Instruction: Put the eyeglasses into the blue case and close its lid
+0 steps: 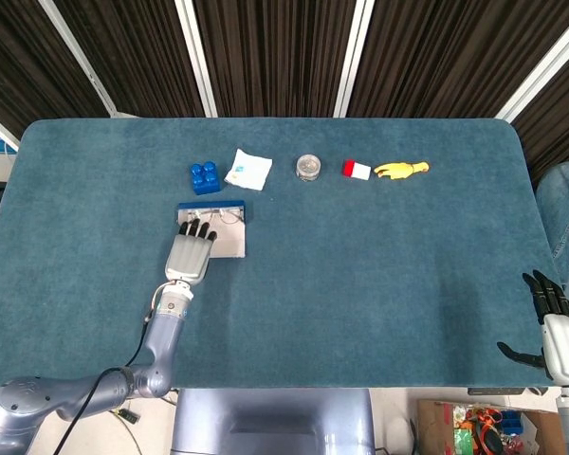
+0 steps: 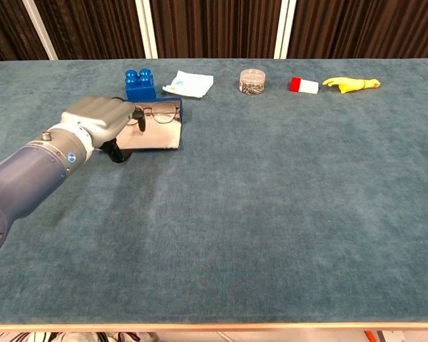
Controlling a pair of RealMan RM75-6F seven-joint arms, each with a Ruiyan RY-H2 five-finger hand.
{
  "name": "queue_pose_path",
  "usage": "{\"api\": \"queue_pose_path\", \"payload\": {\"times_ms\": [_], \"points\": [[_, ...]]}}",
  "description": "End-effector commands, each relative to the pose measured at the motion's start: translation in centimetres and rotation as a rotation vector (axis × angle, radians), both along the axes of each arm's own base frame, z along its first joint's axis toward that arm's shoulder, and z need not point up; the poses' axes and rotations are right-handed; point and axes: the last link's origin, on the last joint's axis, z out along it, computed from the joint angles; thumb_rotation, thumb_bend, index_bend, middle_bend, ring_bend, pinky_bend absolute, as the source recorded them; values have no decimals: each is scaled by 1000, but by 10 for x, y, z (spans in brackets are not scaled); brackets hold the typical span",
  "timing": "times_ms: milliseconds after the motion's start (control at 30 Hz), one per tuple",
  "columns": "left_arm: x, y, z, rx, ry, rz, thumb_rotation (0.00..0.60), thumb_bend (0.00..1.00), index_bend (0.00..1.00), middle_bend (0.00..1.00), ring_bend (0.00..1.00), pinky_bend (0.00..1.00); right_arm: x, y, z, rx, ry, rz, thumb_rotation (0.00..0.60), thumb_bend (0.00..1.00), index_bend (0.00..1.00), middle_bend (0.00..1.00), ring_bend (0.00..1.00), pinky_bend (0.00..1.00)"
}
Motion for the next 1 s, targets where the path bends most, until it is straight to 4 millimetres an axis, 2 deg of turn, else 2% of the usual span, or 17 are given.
{"api": "queue_pose_path", "payload": {"times_ms": [33,267,533,767,1000], "points": [[5,5,2,23,2,-13,600,406,326,170,76,152,0,0,0,0,1,0,600,46,5,0,49,186],[12,20,10,75,-11,-14,600,406,338,170,76,147,0,0,0,1,-4,-5,600,46,6,0,49,186],[3,33,6,90,-12,40,600,411,396,172,76,145,0,0,0,1,-10,-8,600,46,6,0,49,186],[-4,33,0,85,-14,52,600,415,487,180,76,144,-1,0,0,3,-11,-12,600,46,6,0,49,186],[-6,33,4,109,-17,34,600,427,543,190,76,143,-1,0,0,4,-14,-16,600,46,6,0,49,185]]}}
